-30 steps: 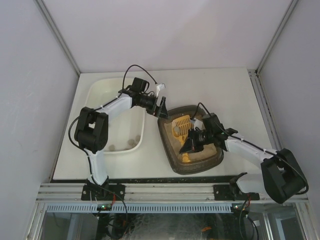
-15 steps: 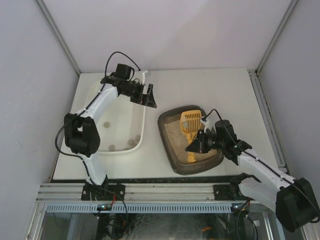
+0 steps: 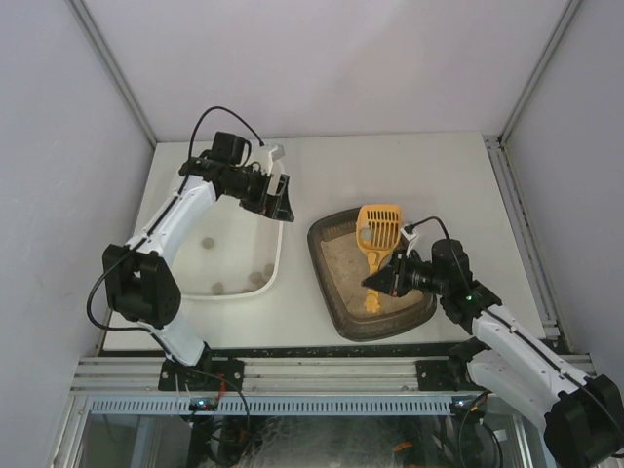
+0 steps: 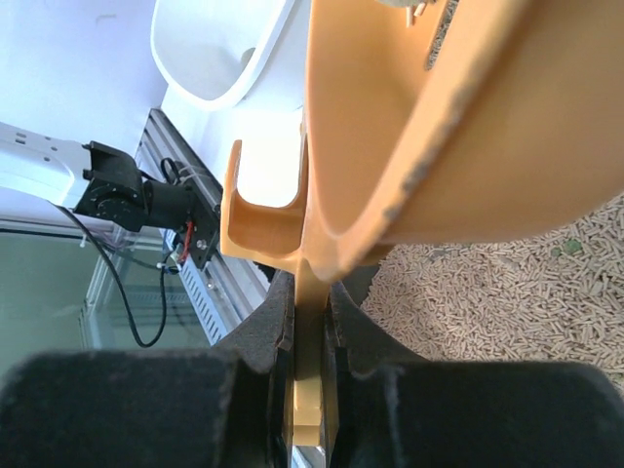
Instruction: Clean the litter box
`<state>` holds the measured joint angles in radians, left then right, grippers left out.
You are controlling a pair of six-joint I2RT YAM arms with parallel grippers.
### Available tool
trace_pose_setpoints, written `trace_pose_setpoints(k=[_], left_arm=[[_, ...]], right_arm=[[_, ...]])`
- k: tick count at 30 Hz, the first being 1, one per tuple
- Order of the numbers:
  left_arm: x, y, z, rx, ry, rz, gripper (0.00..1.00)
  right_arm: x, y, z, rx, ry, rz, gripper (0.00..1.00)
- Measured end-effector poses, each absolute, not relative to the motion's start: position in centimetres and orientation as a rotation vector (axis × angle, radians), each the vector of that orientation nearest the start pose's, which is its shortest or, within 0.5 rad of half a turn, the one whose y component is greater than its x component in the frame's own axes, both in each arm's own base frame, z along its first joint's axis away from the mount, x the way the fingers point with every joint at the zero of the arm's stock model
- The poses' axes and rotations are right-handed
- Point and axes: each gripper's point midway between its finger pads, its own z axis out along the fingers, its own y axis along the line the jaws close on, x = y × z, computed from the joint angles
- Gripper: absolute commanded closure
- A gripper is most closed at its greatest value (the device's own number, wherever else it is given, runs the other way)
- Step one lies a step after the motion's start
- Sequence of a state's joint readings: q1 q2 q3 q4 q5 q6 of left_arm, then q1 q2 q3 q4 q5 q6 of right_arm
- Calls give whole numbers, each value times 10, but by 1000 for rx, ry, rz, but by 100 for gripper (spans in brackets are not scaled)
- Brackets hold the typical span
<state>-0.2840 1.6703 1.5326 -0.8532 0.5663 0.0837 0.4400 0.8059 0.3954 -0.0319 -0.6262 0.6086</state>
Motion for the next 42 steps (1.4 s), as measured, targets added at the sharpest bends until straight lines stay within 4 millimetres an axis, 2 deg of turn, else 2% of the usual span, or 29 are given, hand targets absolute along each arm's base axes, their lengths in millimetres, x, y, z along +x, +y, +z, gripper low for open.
trace_pose_setpoints(k=[7, 11, 16, 20, 26, 30, 33, 36, 38, 42], left_arm=[[340, -183, 181, 639, 2477, -755, 0], [335, -176, 187, 626, 2475, -721, 0], [328, -164, 203, 608, 2454, -676, 0], [315, -154, 205, 582, 2462, -631, 0], [295, -140, 205, 511, 2464, -570, 0], [292, -137, 208, 487, 2448, -551, 0], [291, -136, 204, 478, 2456, -545, 0], [290, -133, 199, 466, 2471, -532, 0], [291, -131, 199, 460, 2472, -521, 0], [292, -127, 199, 453, 2475, -496, 0]], right_arm=[[172, 221, 164, -203, 2121, 1342, 100], [162, 227, 180, -156, 2112, 1425, 100], [135, 236, 187, -62, 2194, 1536, 100], [120, 238, 197, 75, 2177, 1639, 100], [113, 241, 181, 220, 2267, 1634, 100], [131, 231, 171, 346, 2271, 1561, 100], [131, 238, 162, 338, 2342, 1539, 100], [138, 234, 152, 381, 2381, 1497, 100], [145, 231, 151, 404, 2372, 1475, 100], [144, 239, 153, 356, 2416, 1486, 100]])
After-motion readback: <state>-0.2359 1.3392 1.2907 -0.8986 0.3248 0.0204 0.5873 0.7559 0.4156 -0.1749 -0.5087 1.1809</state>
